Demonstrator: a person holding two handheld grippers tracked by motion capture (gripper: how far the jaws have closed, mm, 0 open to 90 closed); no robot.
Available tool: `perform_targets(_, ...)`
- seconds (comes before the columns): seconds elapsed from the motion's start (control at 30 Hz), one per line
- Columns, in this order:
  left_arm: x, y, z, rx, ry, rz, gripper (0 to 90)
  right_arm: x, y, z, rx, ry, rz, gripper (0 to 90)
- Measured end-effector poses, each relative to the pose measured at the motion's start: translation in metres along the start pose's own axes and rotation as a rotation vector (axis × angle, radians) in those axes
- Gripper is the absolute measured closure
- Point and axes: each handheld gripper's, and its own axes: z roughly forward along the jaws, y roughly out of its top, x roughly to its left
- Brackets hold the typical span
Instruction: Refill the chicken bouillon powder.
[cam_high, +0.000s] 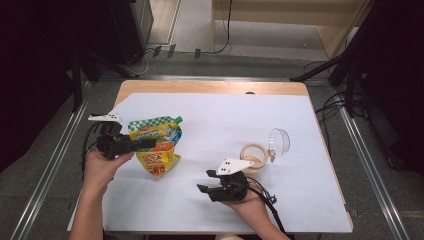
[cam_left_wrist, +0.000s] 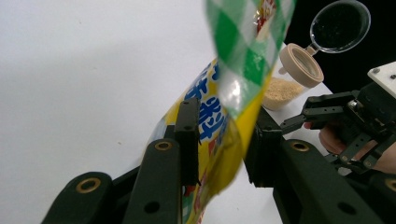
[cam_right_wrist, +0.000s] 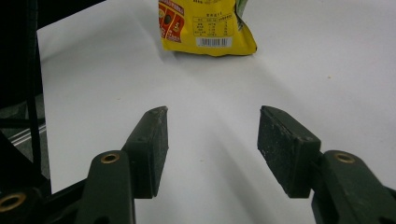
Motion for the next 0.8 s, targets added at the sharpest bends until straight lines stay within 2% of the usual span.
perform_targets(0.37, -0.015, 0.010, -0.015, -0.038, -0.007, 0.029, 65.4, 0.000, 0.000, 0.000, -0.003, -0.001, -0.001, 44.4)
perform_targets(0.5, -0.021, 0.014, -0.022, -0.039, -0.001, 0.039, 65.0, 0.000, 0.001, -0.001, -0.005, -0.005, -0.002, 44.4)
perform_targets(0.63, -0.026, 0.019, -0.028, -0.045, 0.040, 0.034, 65.6, -0.001, 0.001, -0.001, -0.010, -0.010, -0.009, 44.4)
perform_targets(0.8, -0.032, 0.023, -0.036, -0.058, 0.052, 0.049, 65.5, -0.001, 0.001, -0.001, -0.006, -0.005, -0.010, 44.4)
